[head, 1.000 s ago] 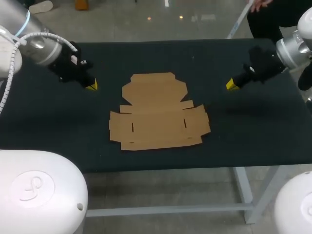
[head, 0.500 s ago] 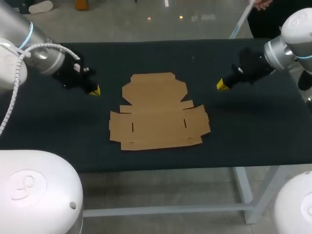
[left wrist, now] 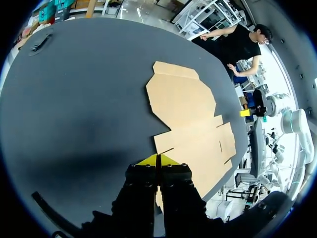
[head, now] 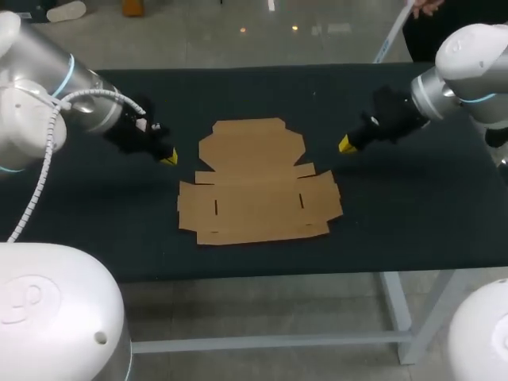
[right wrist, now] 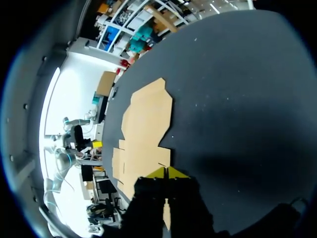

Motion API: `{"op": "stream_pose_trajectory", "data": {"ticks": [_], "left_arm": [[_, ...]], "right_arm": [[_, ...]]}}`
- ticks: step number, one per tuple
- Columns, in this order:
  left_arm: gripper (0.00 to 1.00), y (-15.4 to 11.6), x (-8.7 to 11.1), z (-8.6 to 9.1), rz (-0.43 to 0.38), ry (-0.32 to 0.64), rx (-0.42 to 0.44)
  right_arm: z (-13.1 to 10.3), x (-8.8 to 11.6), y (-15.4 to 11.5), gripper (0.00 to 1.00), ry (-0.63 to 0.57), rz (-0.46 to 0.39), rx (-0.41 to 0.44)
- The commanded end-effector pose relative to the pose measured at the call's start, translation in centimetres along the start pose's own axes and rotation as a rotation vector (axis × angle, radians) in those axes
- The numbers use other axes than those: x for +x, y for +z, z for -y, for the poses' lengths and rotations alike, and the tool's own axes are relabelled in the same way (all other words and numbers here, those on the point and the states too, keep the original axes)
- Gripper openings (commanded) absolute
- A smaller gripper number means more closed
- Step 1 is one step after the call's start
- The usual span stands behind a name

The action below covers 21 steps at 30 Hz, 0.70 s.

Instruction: Assemble the packaging by folding the flat box into shape, placing the metal phone stand inside, and closing the box properly

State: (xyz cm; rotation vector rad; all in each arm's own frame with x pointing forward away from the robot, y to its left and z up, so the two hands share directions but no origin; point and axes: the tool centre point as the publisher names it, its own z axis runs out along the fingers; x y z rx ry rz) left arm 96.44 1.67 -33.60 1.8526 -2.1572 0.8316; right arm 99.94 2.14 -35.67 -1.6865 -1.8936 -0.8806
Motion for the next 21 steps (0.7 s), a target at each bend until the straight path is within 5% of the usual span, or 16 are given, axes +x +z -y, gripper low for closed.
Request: {"op": "stream_pose_trajectory", "data": {"ticks": [1,21], "left_arm": [[0.0,1.3,-0.3,0.7,-0.016,0.013,-0.008],[0.0,2.9,-0.2,1.0,-0.047,0.036,-0.049]], "right_arm": [[-0.5,-0.3,1.5,0.0,-0.003,0.001,0.003],[-0.9,-0.8,3.3,0.0,0.0,-0.019,0.002]]}}
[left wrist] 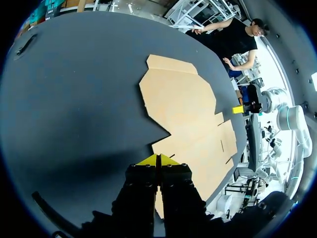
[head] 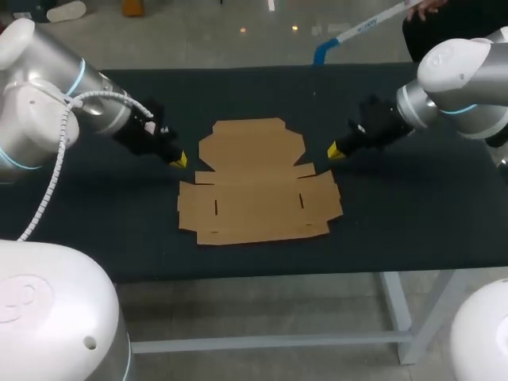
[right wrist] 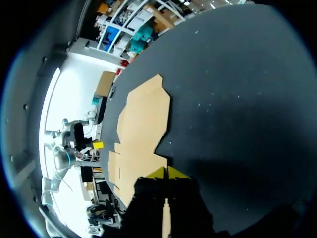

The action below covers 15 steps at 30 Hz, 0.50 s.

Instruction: Assemble the packaging by folding the flat box into shape, placing the metal phone stand inside, and closing the box properly

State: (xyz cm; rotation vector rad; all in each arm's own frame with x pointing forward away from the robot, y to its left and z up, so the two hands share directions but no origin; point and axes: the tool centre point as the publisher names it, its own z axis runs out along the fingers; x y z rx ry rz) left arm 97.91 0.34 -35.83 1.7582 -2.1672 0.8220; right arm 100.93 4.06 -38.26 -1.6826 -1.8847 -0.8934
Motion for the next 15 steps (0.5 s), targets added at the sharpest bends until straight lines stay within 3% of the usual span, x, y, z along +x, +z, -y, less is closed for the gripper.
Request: {"op": "stream_pose_trajectory", "data": {"ticks": [1,15], "left_arm": [[0.0,0.0,0.0,0.1,0.003,-0.001,-0.005],[0.0,1.7,-1.6,0.0,-0.047,0.031,-0.009]], "right_arm": [[-0.3,-0.2,0.0,0.0,-0.001,-0.008,0.008],[-0.6,-0.9,1.7,0.0,-0.007,-0.039,0.013]]}}
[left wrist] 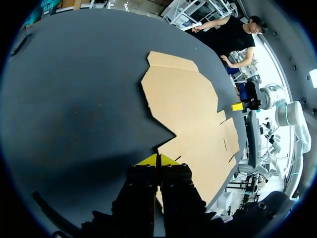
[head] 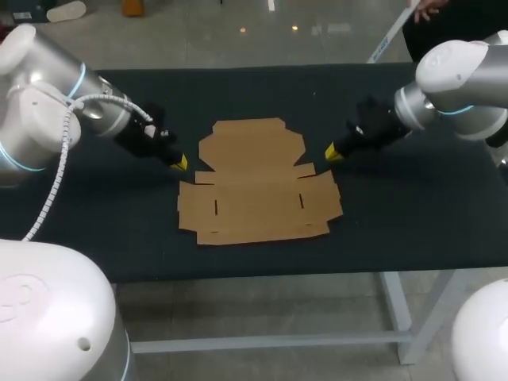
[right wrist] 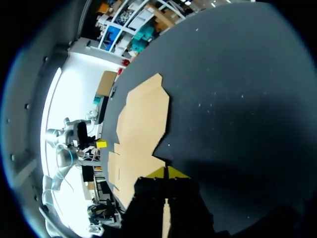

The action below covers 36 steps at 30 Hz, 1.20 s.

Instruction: Assemble the packaging by folding the flat box into shape, placing the metal phone stand inside, and closing the box properly

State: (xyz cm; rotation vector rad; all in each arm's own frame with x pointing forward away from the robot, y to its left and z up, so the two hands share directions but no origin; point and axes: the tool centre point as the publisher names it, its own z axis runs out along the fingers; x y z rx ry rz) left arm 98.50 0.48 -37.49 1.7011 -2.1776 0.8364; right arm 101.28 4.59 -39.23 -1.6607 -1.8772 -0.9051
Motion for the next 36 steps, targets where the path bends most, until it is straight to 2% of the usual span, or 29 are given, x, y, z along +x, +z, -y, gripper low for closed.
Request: {"op": "stream_pose_trajectory", "data": {"ticks": [1,11,36], "left_arm": [[0.0,0.4,-0.6,-0.2,-0.017,0.004,0.003],[0.0,1.7,-0.9,-0.1,-0.066,0.03,0.009],[0.0,3.1,-0.8,0.0,-0.082,0.034,-0.015]], "right_arm": [[-0.4,-0.6,0.8,0.0,-0.002,-0.019,0.011],[-0.4,-0.3,2.1,0.0,-0.012,-0.022,0.02],[-0.5,-1.0,4.0,0.0,-0.007,0.027,0.02]]}}
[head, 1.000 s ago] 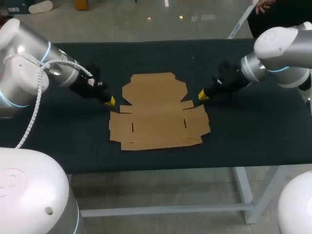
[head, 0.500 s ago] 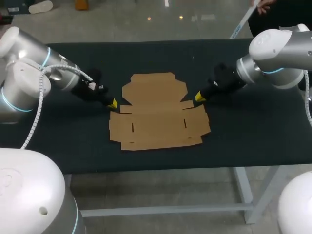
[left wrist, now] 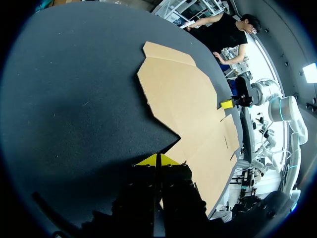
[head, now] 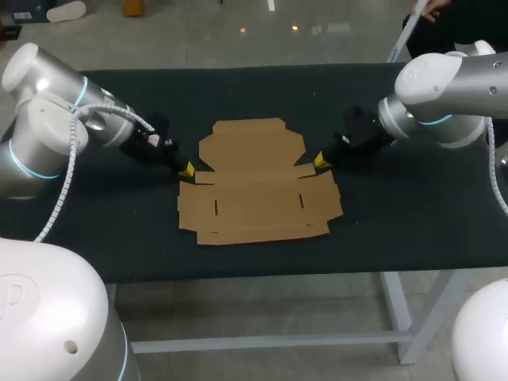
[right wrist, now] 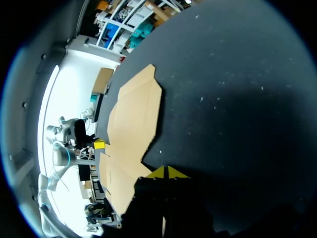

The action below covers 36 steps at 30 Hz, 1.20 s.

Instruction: Assemble the packaging by folding the flat box into shape, placing the metal phone stand inside, and closing the box properly

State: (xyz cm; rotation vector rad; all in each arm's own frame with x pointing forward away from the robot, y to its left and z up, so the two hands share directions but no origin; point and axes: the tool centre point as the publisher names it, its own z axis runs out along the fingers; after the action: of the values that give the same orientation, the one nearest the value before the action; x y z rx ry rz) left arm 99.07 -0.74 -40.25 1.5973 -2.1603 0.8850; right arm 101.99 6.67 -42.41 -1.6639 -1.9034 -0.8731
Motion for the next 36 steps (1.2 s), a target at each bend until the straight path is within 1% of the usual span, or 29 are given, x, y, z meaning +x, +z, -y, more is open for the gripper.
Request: {"op": "stream_pose_trajectory", "data": {"ticks": [1,13,19,22,31,36], "left_arm": [[0.0,0.1,-0.2,0.0,0.0,-0.003,-0.003],[0.0,0.1,-0.7,-0.4,-0.002,-0.029,0.006],[0.0,0.3,-0.7,-0.7,0.031,-0.06,0.026],[0.0,0.3,-0.6,-0.9,0.029,-0.067,0.034],[0.0,1.0,-0.3,-1.1,0.01,-0.06,0.01],[0.0,1.4,-0.3,-0.9,0.002,-0.06,0.001]], "right_arm": [[-0.2,0.1,0.3,0.0,-0.001,0.001,0.003],[-0.2,0.6,1.1,0.0,-0.015,-0.008,0.008],[-0.2,0.8,1.3,0.0,-0.014,-0.01,0.009],[-0.2,0.8,1.3,0.0,-0.013,-0.01,0.009],[-0.1,0.9,1.5,0.0,-0.009,-0.012,0.01],[0.0,1.0,1.6,0.0,-0.01,-0.012,0.012]]}}
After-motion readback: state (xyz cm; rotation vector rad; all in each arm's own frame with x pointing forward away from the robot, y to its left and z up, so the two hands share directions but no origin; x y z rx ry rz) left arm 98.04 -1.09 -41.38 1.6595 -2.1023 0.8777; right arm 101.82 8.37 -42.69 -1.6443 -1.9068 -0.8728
